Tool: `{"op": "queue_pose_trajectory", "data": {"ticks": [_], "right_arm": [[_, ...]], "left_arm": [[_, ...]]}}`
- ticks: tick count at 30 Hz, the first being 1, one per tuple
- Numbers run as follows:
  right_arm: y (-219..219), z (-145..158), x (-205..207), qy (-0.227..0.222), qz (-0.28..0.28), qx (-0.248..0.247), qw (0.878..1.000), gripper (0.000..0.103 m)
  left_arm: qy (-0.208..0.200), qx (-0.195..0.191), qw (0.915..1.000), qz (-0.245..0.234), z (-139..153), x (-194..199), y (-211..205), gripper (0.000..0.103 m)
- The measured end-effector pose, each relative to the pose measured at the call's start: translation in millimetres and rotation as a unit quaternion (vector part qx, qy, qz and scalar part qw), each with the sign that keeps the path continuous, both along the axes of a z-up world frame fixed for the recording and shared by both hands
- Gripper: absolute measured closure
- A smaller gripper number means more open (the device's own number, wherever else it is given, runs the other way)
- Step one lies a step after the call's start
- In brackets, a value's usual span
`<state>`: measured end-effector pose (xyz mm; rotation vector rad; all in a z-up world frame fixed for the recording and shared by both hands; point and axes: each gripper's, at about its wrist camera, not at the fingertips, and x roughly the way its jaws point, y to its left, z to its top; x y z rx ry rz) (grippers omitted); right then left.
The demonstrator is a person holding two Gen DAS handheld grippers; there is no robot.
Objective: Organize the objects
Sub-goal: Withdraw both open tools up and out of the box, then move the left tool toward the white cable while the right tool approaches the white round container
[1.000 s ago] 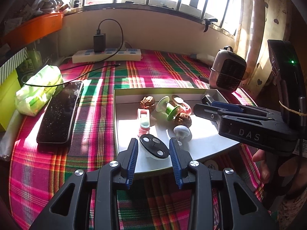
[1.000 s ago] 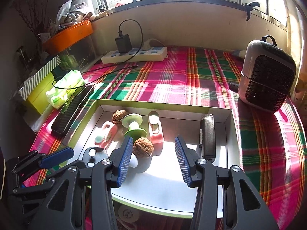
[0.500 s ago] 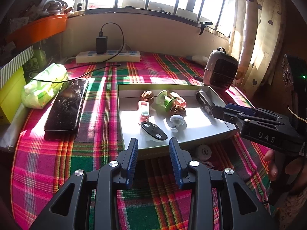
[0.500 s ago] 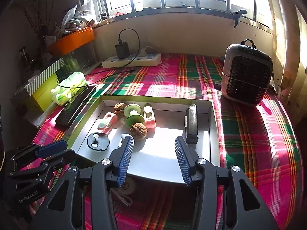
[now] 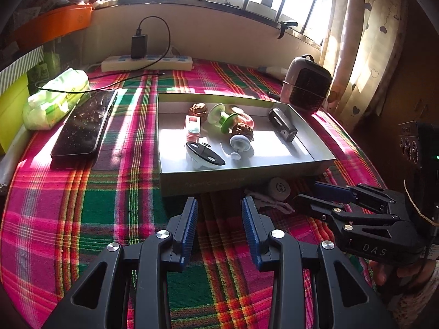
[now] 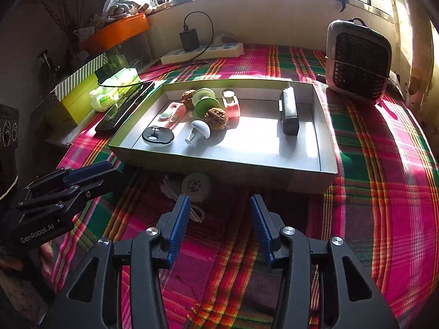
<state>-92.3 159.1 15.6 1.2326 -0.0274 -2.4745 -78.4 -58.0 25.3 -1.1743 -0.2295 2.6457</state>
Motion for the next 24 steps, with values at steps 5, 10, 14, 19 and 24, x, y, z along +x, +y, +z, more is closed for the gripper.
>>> {"op": "queue_pose_trajectory", "data": {"ticks": [5, 10, 14, 19, 24], "right_arm": [[-6, -7, 0, -0.017, 0.011, -0.016, 1.0, 0.056], [-12, -9, 0, -0.018, 0.021, -0.016, 0.999, 0.056], [-21, -10, 2, -0.022, 0.044, -0.015, 0.999, 0.056], [-31, -10, 8, -0.027, 0.074, -0.022, 0.997, 0.056], [-42, -11, 12, -0.037, 0.105, -0.042, 0.993, 0.056]], "left_arm": [[-0.01, 0.003, 0.9999, 0.005, -6, 3, -3, 0.071], [-0.014, 0.006, 0.9999, 0.009, -8, 4, -7, 0.071], [-0.016, 0.009, 0.9998, 0.012, -10, 5, -11, 0.071], [-0.016, 0.01, 0.9997, 0.017, -10, 6, -18, 0.071], [-0.015, 0.012, 0.9995, 0.025, -9, 6, -24, 0.071]]}}
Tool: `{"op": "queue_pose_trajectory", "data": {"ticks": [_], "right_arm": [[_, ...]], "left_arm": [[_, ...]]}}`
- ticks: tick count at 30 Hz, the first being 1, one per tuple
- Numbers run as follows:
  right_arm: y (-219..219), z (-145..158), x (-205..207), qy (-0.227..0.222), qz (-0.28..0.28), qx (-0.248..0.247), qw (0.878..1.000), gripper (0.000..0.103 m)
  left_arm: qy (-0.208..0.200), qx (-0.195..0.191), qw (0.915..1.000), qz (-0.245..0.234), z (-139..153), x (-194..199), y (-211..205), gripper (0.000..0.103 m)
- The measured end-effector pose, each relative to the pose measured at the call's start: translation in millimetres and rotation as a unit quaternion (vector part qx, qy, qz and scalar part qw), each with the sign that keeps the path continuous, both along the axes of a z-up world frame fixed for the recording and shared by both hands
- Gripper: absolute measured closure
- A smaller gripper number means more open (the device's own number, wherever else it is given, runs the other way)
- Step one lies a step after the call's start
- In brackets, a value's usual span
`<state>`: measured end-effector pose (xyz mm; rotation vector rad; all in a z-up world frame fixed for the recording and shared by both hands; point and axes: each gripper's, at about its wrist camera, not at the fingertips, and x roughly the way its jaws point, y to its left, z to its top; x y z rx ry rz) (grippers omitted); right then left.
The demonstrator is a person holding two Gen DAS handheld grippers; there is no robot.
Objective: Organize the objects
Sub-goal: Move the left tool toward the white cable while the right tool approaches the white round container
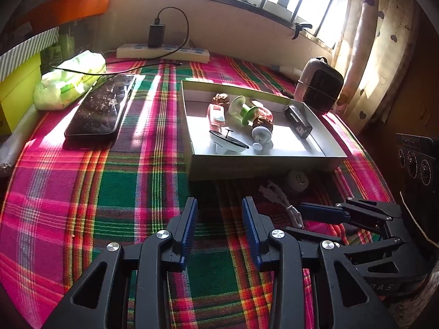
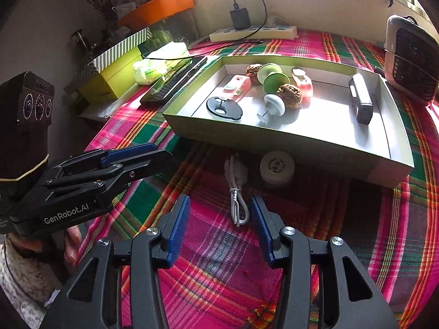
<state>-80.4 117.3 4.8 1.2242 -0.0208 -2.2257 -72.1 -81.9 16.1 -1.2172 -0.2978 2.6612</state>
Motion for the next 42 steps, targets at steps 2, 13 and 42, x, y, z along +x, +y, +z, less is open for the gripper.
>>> {"op": "queue_pose_trajectory", "data": {"ticks": [2, 13, 42], "right_arm": [[-4, -1, 1, -0.006, 0.013, -0.015, 1.0, 0.056], [15, 11, 6, 0.028, -0.007, -0.03, 0.999, 0.056], [54, 6, -15, 0.043, -0.132, 0.017, 0.99, 0.056]], "left_arm": [[0.0, 0.001, 1.0, 0.002, 0, 0, -3, 0.071], [-0.009, 0.009, 0.9999, -0.002, -3, -1, -3, 0.071], [-0.023, -0.042, 0.9973, -0.055, -10, -18, 59, 0.074]]}}
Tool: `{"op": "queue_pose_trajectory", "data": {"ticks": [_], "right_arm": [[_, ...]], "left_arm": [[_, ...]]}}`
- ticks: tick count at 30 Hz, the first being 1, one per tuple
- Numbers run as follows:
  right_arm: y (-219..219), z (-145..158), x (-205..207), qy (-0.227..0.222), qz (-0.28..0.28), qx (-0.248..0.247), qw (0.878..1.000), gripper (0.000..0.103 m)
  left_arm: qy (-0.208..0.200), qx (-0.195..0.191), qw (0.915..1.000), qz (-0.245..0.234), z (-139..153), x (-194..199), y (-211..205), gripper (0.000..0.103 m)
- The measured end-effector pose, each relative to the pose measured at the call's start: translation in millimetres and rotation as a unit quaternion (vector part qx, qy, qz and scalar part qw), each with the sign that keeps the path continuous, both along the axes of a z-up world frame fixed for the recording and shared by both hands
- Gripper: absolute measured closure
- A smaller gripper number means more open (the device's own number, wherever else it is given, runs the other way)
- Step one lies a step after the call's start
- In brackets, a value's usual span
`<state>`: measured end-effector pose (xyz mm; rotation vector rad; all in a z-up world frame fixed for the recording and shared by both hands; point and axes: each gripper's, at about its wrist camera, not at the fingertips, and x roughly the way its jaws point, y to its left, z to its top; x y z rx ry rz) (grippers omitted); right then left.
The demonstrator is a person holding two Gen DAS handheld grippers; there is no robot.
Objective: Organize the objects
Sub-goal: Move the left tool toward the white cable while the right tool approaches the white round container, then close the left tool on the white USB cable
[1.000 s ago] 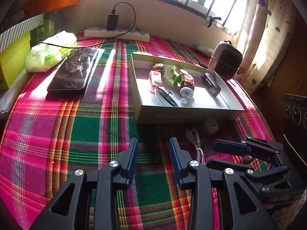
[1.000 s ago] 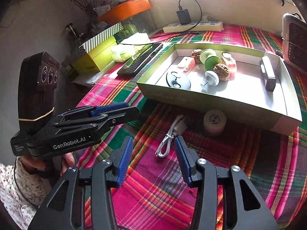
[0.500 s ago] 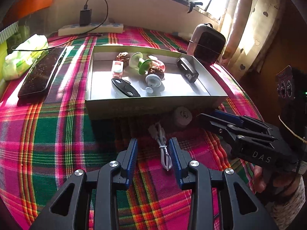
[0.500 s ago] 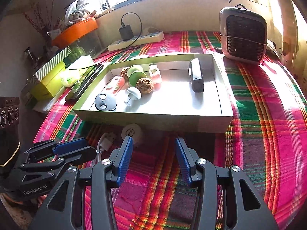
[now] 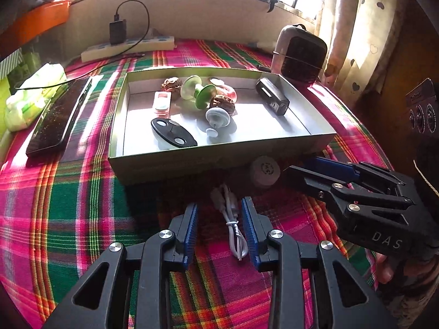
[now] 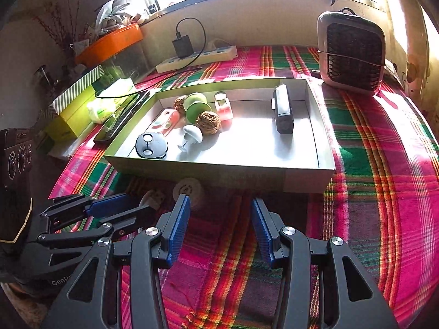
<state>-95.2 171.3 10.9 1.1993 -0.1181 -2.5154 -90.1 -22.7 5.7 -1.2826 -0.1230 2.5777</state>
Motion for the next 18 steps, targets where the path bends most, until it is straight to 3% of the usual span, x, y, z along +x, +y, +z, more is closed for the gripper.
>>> {"op": "queue_pose_trajectory", "data": {"ticks": [18], "right_arm": [[-17, 0, 2, 0.002, 0.011, 0.013, 1.0, 0.056]], "left_arm": [[0.01, -0.002, 0.9998, 0.019, -1, 3, -18, 0.09]]}}
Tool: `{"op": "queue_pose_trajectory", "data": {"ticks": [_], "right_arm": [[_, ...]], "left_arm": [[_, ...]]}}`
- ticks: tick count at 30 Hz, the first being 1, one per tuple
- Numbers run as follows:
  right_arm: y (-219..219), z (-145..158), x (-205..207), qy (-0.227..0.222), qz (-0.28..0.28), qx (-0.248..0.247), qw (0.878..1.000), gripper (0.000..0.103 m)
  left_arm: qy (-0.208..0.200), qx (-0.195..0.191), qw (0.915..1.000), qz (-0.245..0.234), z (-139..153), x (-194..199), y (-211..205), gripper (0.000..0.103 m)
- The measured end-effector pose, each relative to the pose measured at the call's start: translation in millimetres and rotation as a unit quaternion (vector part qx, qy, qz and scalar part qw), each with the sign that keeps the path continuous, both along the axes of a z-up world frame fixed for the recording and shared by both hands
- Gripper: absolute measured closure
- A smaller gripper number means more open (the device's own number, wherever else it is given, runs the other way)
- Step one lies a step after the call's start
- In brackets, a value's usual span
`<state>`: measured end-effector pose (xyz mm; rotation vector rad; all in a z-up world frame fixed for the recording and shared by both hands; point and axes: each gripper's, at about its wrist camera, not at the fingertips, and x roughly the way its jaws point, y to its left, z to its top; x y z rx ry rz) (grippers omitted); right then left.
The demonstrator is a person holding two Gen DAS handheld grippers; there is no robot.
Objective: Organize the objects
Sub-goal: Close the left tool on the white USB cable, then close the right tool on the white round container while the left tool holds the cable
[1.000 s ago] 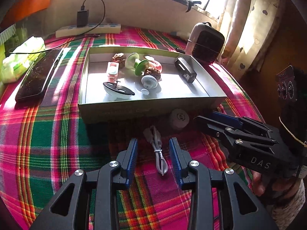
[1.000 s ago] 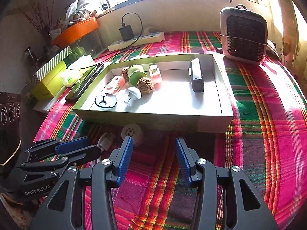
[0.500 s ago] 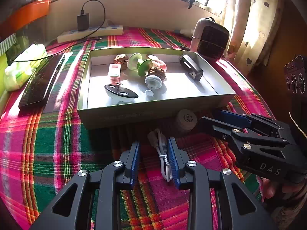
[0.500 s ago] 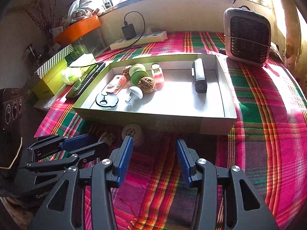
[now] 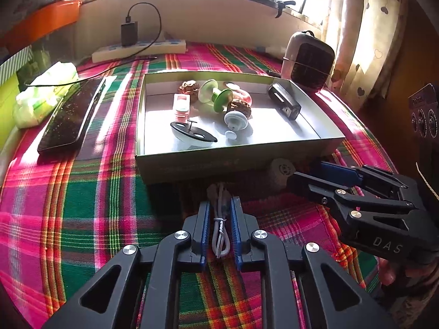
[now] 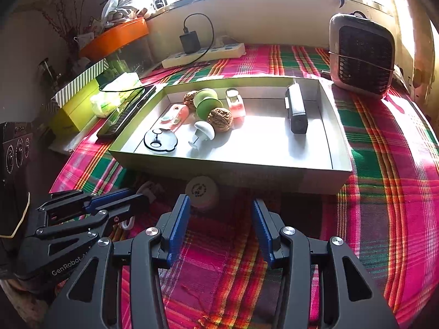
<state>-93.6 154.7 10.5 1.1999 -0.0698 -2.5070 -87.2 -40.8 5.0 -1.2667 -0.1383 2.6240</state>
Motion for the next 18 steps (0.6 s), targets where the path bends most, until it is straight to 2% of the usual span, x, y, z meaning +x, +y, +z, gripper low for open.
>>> {"op": "queue_pose_trajectory", "data": {"ticks": [8, 18], "right_arm": [[-14, -2, -4, -0.001, -0.006, 0.018, 1.0, 0.056], [-26, -7, -10, -0.001, -0.015, 0.044, 0.999, 0.056]], "left_arm": [[0.0, 0.008, 0.9997, 0.021, -2, 0, -16, 0.09], [0.001, 0.017, 0.9997, 0.018, -3, 1, -18, 0.09]]}}
